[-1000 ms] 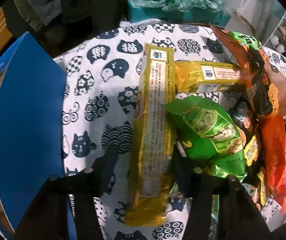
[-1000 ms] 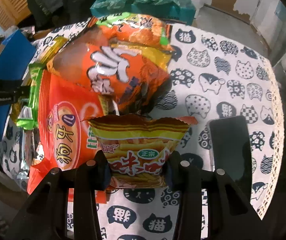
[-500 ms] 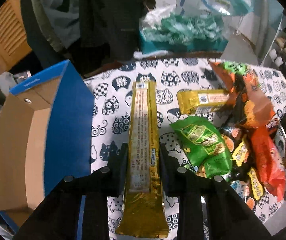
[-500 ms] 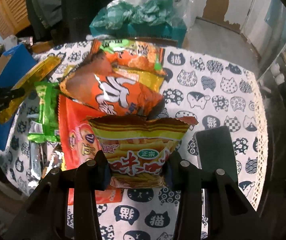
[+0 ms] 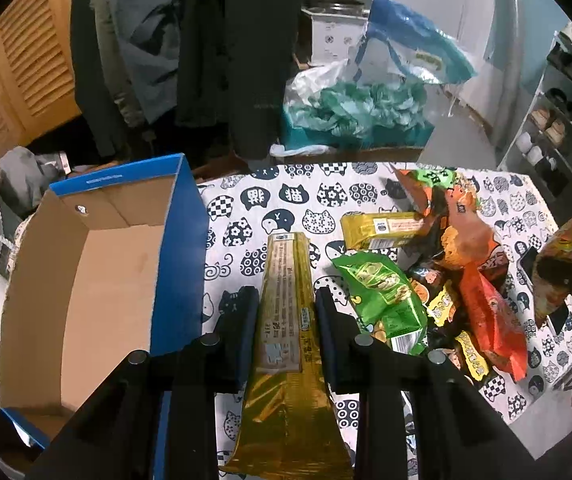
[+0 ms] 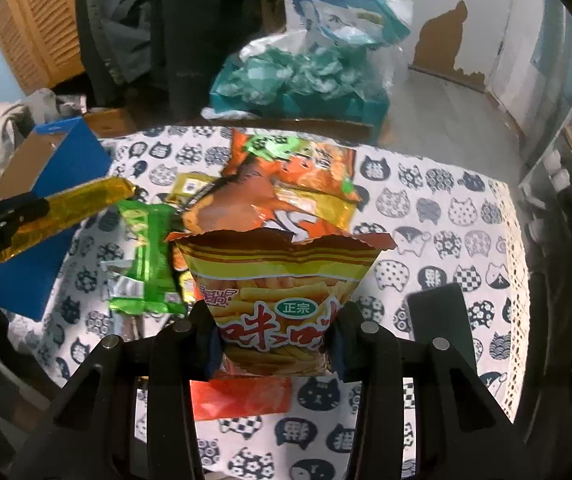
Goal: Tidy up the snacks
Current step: 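Carry the yellow bar in the left tool and snack bag in the right tool over the box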
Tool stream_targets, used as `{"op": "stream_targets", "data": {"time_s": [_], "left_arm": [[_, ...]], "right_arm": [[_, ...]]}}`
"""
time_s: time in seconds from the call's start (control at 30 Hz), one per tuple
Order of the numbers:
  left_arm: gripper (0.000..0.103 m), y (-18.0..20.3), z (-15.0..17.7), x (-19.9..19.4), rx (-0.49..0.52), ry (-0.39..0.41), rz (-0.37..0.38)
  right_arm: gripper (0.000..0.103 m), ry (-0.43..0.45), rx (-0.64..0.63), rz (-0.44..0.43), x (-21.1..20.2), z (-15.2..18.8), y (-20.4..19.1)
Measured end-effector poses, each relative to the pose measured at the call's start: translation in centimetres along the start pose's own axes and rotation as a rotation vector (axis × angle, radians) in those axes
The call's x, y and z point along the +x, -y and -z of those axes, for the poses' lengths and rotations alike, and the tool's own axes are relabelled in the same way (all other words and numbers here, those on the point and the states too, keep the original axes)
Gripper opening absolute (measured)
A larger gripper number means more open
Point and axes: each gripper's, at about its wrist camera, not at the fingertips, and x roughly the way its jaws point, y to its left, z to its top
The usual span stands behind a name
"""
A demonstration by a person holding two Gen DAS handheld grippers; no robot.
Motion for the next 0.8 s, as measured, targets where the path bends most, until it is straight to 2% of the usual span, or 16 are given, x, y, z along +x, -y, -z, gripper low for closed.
{"op": "stream_targets", "data": {"time_s": [0.13, 0.63, 0.8], "left_arm": [[0.029, -0.6, 0.1, -0.9, -0.021, 0.021, 0.024], [0.029, -3.4, 0.1, -8.1, -0.065, 0.195, 0.051], [0.029, -4.3, 0.5, -9.6, -0.053, 0.264, -0.014]], "right_arm": [[0.04, 0.013, -0.013, -0.013, -0.3, -0.7, -1.3], [0.04, 0.056, -0.084, -0.09, -1.2, -3.8, -7.5], [0.04, 0.059, -0.111, -0.119, -1.0, -4.8, -9.9]]}}
